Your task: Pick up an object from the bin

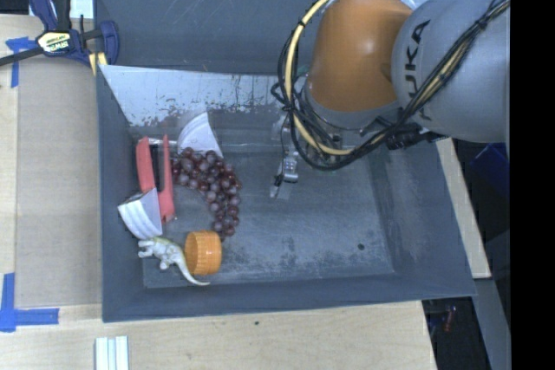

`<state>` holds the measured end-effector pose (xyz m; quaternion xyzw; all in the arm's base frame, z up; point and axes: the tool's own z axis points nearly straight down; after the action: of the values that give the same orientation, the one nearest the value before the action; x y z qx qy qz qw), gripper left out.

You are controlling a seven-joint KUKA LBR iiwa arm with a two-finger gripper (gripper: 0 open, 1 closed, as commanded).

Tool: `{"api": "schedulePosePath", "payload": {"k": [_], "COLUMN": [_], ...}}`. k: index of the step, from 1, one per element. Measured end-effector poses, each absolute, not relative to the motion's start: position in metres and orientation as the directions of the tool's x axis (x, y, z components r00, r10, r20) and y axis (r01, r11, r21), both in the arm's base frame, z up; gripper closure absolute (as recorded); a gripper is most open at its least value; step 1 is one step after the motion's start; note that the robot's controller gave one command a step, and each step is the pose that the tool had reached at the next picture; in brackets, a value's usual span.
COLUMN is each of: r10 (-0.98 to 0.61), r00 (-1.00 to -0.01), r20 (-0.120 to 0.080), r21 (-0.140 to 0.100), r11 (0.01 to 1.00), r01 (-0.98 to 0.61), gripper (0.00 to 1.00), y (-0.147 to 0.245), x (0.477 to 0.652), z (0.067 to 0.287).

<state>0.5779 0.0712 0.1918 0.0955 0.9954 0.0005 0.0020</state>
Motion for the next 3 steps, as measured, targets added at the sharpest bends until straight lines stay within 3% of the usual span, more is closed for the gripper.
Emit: {"api": "schedulePosePath", "payload": {"k": [1,2,3], "r10": [0.066,0.409,0.444], "r00": [-0.998,-0.913,-0.896], "r20": [-0.006,-0.006,-0.003], "r21": [0.001,0.002,-0.002], "r11": [0.998,0.913,0.896], "r01": [0.066,0.409,0.444], "gripper": [0.0,0.0,0.0], "y": [0.132,0.157,0.196], "x": [0.582,0.593,0.605], "z": [0.162,0.134,0.068]}}
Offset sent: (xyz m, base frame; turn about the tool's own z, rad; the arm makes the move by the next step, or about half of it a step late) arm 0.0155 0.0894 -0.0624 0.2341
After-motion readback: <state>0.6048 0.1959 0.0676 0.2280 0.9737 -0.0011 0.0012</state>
